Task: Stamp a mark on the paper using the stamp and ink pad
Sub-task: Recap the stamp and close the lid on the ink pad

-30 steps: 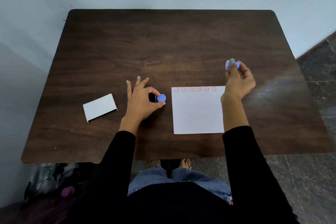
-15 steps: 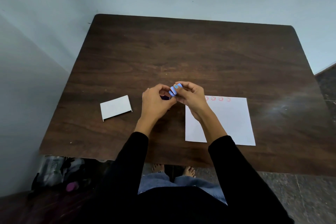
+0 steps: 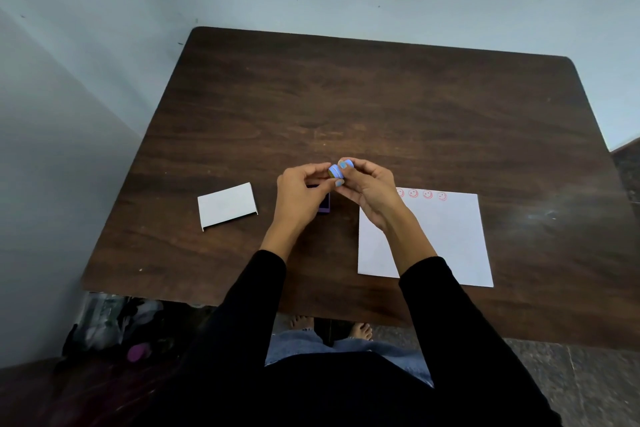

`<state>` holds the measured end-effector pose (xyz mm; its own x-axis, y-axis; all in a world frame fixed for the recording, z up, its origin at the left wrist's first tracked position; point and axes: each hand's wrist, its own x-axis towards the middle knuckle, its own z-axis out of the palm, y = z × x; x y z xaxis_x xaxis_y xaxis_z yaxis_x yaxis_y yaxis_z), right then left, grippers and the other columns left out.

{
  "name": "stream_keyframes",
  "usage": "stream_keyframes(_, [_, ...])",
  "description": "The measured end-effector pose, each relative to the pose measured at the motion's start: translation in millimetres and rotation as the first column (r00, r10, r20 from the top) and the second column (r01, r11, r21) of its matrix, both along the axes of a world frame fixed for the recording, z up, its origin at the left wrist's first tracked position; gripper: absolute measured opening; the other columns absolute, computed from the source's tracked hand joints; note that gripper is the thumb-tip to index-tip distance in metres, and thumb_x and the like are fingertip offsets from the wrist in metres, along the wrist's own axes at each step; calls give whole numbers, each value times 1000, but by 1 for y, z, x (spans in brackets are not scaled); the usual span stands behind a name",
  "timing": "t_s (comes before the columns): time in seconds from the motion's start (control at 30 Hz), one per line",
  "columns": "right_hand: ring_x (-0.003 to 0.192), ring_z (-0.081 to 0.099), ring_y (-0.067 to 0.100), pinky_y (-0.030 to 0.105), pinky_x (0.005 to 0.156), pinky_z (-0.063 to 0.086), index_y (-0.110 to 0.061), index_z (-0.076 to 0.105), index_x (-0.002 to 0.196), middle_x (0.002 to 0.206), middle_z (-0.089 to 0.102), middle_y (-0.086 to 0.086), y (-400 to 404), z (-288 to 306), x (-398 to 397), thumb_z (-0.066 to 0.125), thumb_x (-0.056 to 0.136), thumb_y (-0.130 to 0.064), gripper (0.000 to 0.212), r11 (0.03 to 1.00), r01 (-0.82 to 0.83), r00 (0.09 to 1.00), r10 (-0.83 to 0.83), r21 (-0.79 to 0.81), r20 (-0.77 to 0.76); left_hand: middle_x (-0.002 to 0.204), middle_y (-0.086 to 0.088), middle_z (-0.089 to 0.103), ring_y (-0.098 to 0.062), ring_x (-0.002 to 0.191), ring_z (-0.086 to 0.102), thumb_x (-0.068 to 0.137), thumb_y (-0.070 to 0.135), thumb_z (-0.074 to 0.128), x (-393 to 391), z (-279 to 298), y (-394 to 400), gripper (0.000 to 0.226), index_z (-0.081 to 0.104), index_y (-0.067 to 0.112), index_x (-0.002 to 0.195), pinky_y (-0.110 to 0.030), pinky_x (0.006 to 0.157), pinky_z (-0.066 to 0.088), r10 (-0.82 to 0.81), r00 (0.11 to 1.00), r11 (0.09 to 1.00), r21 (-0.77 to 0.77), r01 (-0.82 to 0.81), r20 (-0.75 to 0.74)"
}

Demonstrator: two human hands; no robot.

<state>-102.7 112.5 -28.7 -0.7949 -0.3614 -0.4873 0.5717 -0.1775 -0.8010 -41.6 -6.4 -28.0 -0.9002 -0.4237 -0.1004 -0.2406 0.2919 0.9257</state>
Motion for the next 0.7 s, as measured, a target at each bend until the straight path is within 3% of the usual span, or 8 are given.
stream_keyframes(0.27, [77,73,17,26,62,60,-6,65,91,89,71,10,-1,1,-5,64,82,-2,10,1000,14,995,-13,-11,96,102,-6,73,1,83,65,79,15,73,-3,0,-1,34,68,9,112,-4,74,50,-7,1000,1000,-3,7,5])
stream_keyframes(0.33, [79,73,19,27,63,61,-7,65,90,89,71,10,0,2,-6,67,80,-3,11,999,-7,998,5,39,62,103,-6,73,2,81,64,79,15,73,-2,1,-2,35,67,10,113,-12,80,53,-29,999,999,-14,30,32])
stream_keyframes(0.4, [84,71,23,27,65,61,-8,66,89,89,71,10,1,2,-6,71,77,-3,14,982,-65,996,75,177,-52,110,-5,71,-4,93,64,77,18,75,-1,2,-5,41,65,13,117,-29,94,52,-104,991,992,-63,110,87])
stream_keyframes(0.47, [85,70,20,26,68,59,-11,67,87,88,71,8,1,4,-5,76,73,-4,18,907,-96,954,202,410,-223,130,-6,60,-18,123,52,71,28,79,-1,-3,-12,65,54,18,131,-37,109,37,-187,956,940,-241,241,226])
stream_keyframes(0.53, [80,67,14,22,69,55,-14,67,83,87,70,4,3,8,-7,77,71,-6,18,789,-98,879,354,606,-320,150,-8,37,-26,143,21,63,43,82,-1,-7,-19,94,35,23,143,-44,117,13,-190,886,798,-459,390,422])
stream_keyframes(0.6, [78,64,14,22,68,51,-13,67,83,90,70,7,6,13,-10,76,71,-4,17,670,-148,811,503,728,-299,157,-11,20,-28,147,1,59,51,81,1,-14,-23,106,27,25,146,-47,117,-3,-153,846,703,-545,456,511])
stream_keyframes(0.7, [84,60,18,26,72,50,-8,69,91,99,69,13,9,15,-11,72,74,-1,19,536,-171,742,622,827,-249,158,-13,13,-30,147,-5,60,53,79,4,-22,-28,103,28,27,145,-48,116,-9,-148,823,690,-539,483,548])
